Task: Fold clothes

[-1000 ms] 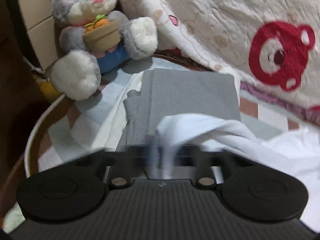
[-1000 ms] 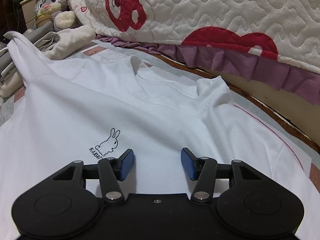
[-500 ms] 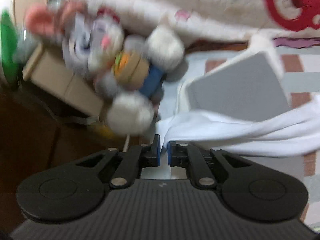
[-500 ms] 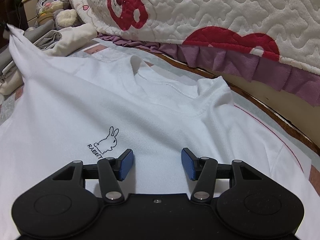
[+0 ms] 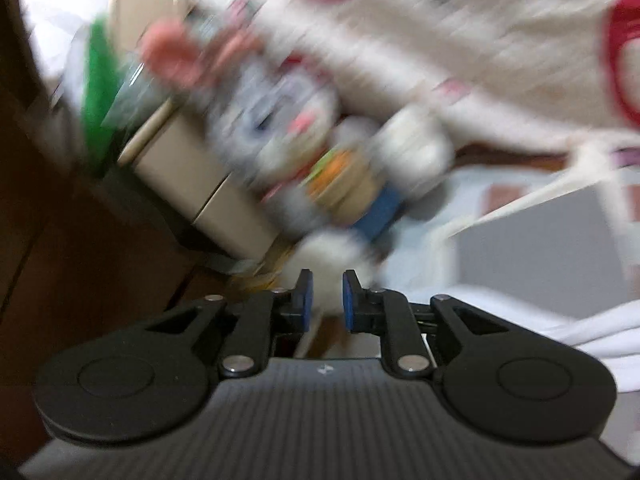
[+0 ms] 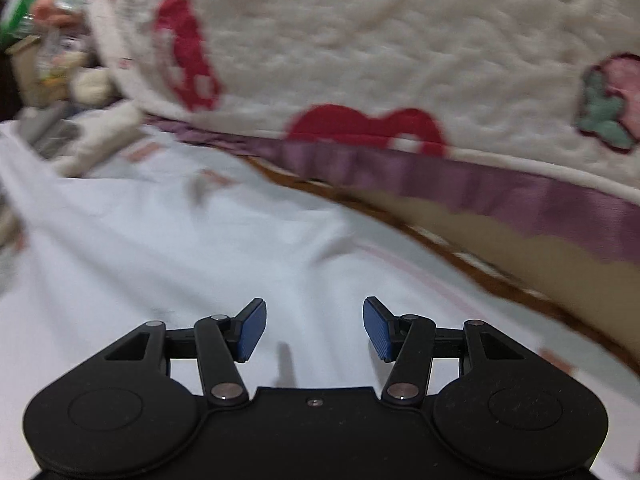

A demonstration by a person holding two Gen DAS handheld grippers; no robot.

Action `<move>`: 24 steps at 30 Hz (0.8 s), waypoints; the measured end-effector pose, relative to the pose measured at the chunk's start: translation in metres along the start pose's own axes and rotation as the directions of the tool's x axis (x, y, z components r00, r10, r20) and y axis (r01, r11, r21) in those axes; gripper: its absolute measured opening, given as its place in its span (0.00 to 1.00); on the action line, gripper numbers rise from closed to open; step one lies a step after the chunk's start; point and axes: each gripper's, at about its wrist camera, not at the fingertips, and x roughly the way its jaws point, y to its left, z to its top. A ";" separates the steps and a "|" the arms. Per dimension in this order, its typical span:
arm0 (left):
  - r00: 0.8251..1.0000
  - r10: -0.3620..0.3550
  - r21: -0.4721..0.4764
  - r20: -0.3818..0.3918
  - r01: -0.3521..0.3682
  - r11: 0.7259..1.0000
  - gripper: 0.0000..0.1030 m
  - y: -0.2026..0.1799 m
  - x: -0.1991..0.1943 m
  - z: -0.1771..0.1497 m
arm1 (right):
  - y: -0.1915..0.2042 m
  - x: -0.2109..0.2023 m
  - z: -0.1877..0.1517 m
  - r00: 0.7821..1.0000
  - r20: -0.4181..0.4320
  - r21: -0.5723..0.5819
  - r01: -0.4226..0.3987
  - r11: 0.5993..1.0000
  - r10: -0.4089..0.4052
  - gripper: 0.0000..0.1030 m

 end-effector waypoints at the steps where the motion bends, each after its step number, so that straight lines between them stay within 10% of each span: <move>1: 0.998 -0.062 0.019 0.028 0.062 0.998 0.30 -0.018 -0.011 0.001 | -0.008 0.003 0.000 1.000 -0.006 0.019 0.027 0.999 -0.027 0.57; 4: 0.955 -0.292 0.072 0.056 0.288 0.955 0.48 -0.085 -0.031 0.008 | -0.029 0.013 0.001 0.997 -0.021 0.076 0.078 0.994 -0.077 0.58; 8: 0.814 -0.578 0.095 -0.049 0.580 0.809 0.50 -0.198 -0.024 0.012 | -0.042 0.029 0.002 0.995 -0.052 0.080 0.083 0.993 -0.079 0.57; 9: 0.784 -0.617 0.088 -0.070 0.621 0.779 0.50 -0.224 -0.020 0.013 | -0.043 0.031 0.003 0.997 -0.066 0.090 0.047 0.995 -0.041 0.54; 11: 0.772 -0.634 0.070 -0.052 0.636 0.769 0.50 -0.268 -0.011 0.014 | -0.037 0.034 0.005 0.989 -0.128 0.058 -0.064 0.996 0.071 0.16; 15: 0.704 -0.705 0.103 -0.085 0.710 0.697 0.50 -0.331 0.012 0.023 | -0.022 0.035 0.010 0.980 -0.190 -0.099 -0.079 0.992 0.059 0.27; 24: 0.705 -0.681 0.189 -0.199 0.710 0.679 0.55 -0.371 0.051 0.028 | -0.054 0.049 0.006 0.975 -0.224 -0.057 -0.017 0.998 0.004 0.56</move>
